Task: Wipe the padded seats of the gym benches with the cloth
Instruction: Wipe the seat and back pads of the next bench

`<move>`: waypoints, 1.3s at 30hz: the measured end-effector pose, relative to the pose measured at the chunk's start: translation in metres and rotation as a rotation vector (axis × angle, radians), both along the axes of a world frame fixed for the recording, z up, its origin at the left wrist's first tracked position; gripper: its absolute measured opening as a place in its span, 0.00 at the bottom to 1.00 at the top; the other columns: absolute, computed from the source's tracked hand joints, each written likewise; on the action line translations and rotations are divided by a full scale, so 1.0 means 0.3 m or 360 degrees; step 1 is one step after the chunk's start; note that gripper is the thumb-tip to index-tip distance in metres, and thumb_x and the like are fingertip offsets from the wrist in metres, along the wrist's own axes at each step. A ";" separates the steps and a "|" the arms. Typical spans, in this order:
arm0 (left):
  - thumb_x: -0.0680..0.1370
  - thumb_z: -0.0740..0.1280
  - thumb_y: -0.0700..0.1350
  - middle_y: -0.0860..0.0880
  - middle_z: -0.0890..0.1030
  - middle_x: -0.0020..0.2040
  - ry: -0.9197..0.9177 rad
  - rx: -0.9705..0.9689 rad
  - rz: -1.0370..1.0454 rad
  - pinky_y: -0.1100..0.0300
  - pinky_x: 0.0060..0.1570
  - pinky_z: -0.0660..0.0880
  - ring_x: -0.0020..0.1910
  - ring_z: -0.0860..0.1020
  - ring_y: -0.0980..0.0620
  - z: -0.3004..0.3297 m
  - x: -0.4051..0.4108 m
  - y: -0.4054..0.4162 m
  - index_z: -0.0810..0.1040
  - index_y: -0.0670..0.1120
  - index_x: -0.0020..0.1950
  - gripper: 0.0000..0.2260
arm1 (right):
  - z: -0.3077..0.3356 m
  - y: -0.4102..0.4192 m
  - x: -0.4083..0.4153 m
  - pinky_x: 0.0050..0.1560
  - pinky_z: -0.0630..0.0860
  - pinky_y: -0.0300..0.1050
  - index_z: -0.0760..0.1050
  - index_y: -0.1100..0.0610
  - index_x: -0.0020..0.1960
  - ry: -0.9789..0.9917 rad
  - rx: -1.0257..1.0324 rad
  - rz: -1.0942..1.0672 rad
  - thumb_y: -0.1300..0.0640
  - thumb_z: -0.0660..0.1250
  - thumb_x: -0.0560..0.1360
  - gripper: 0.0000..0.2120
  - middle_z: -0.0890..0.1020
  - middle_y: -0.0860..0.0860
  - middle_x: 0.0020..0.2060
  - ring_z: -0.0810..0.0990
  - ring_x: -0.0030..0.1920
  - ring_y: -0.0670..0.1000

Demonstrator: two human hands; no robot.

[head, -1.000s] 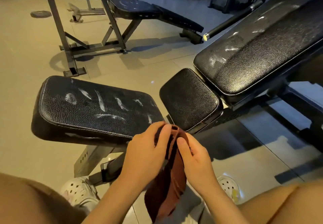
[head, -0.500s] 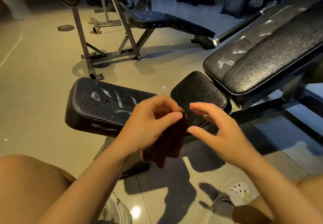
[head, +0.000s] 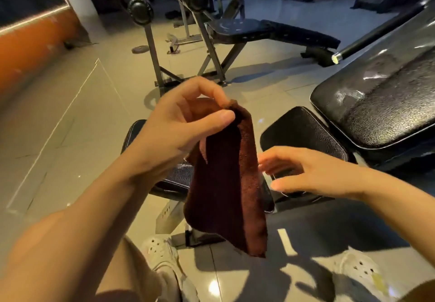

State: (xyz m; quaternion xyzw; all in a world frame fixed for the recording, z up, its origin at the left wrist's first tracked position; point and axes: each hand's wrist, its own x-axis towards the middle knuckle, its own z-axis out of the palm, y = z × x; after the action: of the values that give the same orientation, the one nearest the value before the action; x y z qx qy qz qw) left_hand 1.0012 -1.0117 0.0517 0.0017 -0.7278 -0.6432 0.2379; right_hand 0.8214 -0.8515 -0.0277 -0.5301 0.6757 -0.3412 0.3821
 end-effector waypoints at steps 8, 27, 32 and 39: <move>0.71 0.66 0.34 0.54 0.82 0.36 -0.0019 -0.0036 0.0199 0.72 0.34 0.74 0.34 0.80 0.61 0.006 -0.017 -0.011 0.72 0.43 0.45 0.07 | -0.083 -0.116 -0.063 0.47 0.77 0.44 0.80 0.51 0.41 0.0240 -0.0002 -0.0006 0.52 0.75 0.71 0.06 0.83 0.44 0.37 0.81 0.40 0.43; 0.74 0.68 0.37 0.48 0.79 0.43 -0.0091 -0.0160 0.0012 0.63 0.44 0.78 0.44 0.79 0.52 -0.026 0.037 0.069 0.76 0.48 0.48 0.07 | -0.032 -0.048 -0.017 0.65 0.69 0.41 0.70 0.36 0.63 0.0228 -0.0132 0.0220 0.55 0.70 0.77 0.21 0.73 0.36 0.64 0.70 0.65 0.40; 0.74 0.70 0.35 0.48 0.81 0.40 -0.0075 -0.0156 0.0119 0.65 0.40 0.78 0.40 0.80 0.53 0.016 0.032 0.039 0.76 0.47 0.46 0.08 | -0.005 -0.077 -0.065 0.53 0.77 0.49 0.80 0.55 0.46 0.0320 0.0058 0.0233 0.54 0.75 0.71 0.08 0.82 0.48 0.45 0.80 0.46 0.45; 0.64 0.72 0.42 0.50 0.82 0.34 -0.0094 -0.0087 0.0632 0.67 0.36 0.77 0.35 0.80 0.55 0.015 0.072 -0.006 0.75 0.46 0.44 0.11 | 0.023 -0.108 -0.133 0.39 0.70 0.34 0.73 0.47 0.41 0.0564 -0.0134 0.0029 0.54 0.73 0.74 0.08 0.79 0.46 0.38 0.75 0.38 0.43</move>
State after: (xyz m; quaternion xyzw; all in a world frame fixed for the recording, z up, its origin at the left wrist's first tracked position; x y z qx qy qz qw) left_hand 1.0227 -1.0135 0.0563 0.1577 -0.7370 -0.5634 0.3385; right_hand 0.7814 -0.8837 -0.0208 -0.6035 0.7128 -0.2670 0.2376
